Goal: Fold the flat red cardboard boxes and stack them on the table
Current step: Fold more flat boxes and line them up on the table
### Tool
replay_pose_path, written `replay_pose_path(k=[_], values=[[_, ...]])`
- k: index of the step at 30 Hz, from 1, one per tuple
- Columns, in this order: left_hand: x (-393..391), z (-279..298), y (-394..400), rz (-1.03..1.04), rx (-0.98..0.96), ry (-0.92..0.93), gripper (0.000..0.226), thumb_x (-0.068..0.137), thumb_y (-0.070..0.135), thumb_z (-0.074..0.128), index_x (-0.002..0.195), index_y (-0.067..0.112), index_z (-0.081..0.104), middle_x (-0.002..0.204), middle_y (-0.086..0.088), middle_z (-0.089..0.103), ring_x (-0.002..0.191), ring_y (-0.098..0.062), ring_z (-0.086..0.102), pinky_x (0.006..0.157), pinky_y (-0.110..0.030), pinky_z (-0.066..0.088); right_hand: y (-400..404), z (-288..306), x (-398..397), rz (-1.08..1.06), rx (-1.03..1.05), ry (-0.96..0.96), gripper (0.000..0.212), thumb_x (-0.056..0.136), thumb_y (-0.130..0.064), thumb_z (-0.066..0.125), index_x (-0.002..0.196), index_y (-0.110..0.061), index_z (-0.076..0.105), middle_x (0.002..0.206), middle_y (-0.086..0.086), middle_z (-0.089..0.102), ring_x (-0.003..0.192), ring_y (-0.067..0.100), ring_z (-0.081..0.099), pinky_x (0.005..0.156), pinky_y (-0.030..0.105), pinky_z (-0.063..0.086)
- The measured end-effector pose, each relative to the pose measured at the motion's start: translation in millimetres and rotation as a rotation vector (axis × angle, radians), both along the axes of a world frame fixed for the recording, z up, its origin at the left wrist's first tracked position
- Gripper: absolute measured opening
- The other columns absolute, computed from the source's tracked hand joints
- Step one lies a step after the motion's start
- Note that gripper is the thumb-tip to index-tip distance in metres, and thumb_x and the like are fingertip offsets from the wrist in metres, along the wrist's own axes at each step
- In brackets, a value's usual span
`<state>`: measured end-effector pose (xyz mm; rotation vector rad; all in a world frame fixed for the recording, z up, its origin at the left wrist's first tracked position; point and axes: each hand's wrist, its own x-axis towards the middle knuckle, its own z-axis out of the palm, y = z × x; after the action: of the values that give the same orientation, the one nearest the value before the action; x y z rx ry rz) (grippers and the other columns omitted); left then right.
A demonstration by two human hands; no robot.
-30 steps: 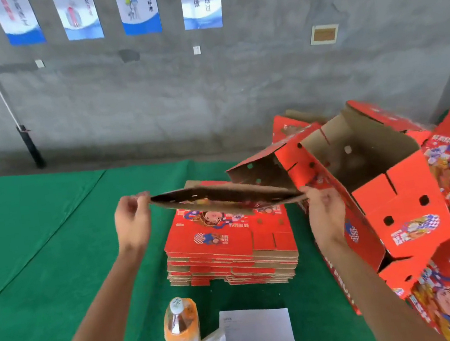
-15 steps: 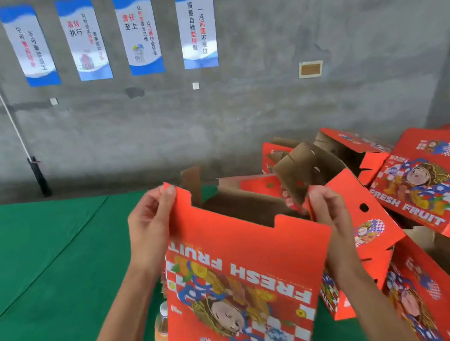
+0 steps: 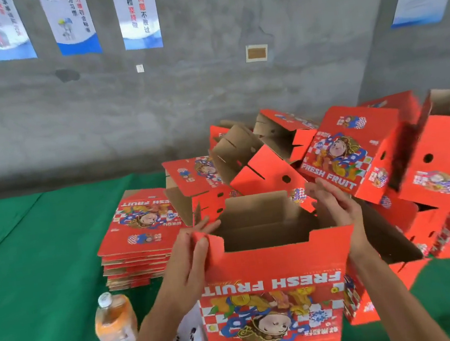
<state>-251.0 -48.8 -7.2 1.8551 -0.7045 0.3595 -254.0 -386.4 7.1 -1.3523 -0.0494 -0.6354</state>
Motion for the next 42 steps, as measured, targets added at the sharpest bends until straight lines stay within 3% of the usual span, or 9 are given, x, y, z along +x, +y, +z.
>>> replay_pose_path(k=[3,7,12,17,24,28,35,38,42], values=[[1.7,-22.5,-0.1,0.136,0.331,-0.103,0.03,0.109,0.05,0.032,0.125,0.033,0.051,0.13,0.02,0.062,0.131,-0.006,0.055,0.121,-0.053,0.027,-16.4,-18.7,-9.6,-0.013,0.012,0.017,0.039,0.102,-0.03,0.063,0.139,-0.019,0.064,0.135,0.006,0.069,0.129,0.025,0.064,0.111,0.047,0.043],[0.6,-50.5,-18.0,0.352,0.678,-0.034,0.052,0.098,0.069,0.027,0.102,0.026,0.056,0.099,0.008,0.066,0.106,-0.017,0.066,0.116,-0.051,0.033,-24.2,-39.9,-24.6,-0.079,0.079,0.07,0.027,0.106,-0.018,0.054,0.123,-0.026,0.074,0.131,0.005,0.071,0.127,0.024,0.065,0.104,0.034,0.05],[9.3,-69.6,-58.9,0.469,0.696,0.006,0.039,0.097,0.065,0.049,0.102,0.029,0.062,0.112,0.008,0.069,0.116,-0.014,0.061,0.119,-0.046,0.029,-32.0,-53.6,-33.1,-0.154,-0.006,0.135,0.027,0.106,-0.018,0.053,0.126,-0.006,0.068,0.123,0.007,0.074,0.125,0.023,0.066,0.111,0.03,0.049],[17.2,-79.5,-94.3,0.377,0.848,-0.08,0.047,0.101,0.056,0.046,0.143,0.037,0.054,0.14,0.004,0.059,0.136,-0.021,0.047,0.115,-0.048,0.036,-45.6,-65.9,-42.5,-0.184,-0.018,0.167,0.027,0.11,-0.019,0.049,0.121,-0.014,0.073,0.124,0.004,0.074,0.125,0.02,0.065,0.105,0.025,0.049],[15.6,-78.7,-127.9,0.338,1.049,-0.062,0.064,0.103,0.043,0.042,0.161,0.034,0.016,0.173,-0.009,0.002,0.159,-0.028,0.004,0.123,-0.048,0.024,-43.4,-91.6,-45.6,-0.213,-0.473,0.208,0.03,0.104,-0.038,0.057,0.132,-0.034,0.067,0.137,-0.022,0.063,0.135,0.001,0.052,0.115,0.02,0.038],[15.3,-76.7,-133.2,0.382,0.945,-0.151,0.077,0.094,0.029,0.058,0.161,0.024,0.021,0.17,-0.015,-0.022,0.156,-0.033,-0.024,0.129,-0.048,0.009,-44.8,-99.6,-44.9,-0.217,-0.511,0.208,0.034,0.105,-0.016,0.059,0.136,-0.028,0.065,0.145,-0.013,0.06,0.141,0.006,0.048,0.122,0.039,0.036],[14.5,-95.6,-121.7,0.087,0.583,-0.55,0.089,0.07,-0.022,0.069,0.152,0.009,0.05,0.169,-0.013,0.024,0.159,-0.03,0.019,0.115,-0.058,0.041,-46.4,-98.0,-30.6,-0.262,-0.92,0.422,0.091,0.086,-0.017,0.082,0.159,-0.036,0.032,0.149,-0.022,0.041,0.141,0.013,0.037,0.119,0.043,0.032],[15.5,-103.8,-111.6,-0.033,0.512,-0.515,0.074,0.085,-0.015,0.067,0.152,0.009,0.048,0.169,-0.007,0.028,0.157,-0.025,0.026,0.116,-0.051,0.043,-44.1,-109.0,-28.9,-0.236,-0.981,0.395,0.082,0.092,-0.015,0.075,0.159,-0.035,0.033,0.151,-0.011,0.044,0.142,0.016,0.033,0.119,0.045,0.032],[16.4,-96.5,-97.8,-0.05,0.293,-0.195,0.054,0.106,0.02,0.053,0.153,0.04,0.036,0.149,0.015,0.053,0.128,-0.004,0.059,0.098,-0.036,0.057,-44.6,-111.1,-34.7,-0.158,-0.681,0.292,0.052,0.104,-0.004,0.05,0.142,-0.039,0.057,0.149,-0.013,0.051,0.144,-0.001,0.031,0.124,0.035,0.025]])
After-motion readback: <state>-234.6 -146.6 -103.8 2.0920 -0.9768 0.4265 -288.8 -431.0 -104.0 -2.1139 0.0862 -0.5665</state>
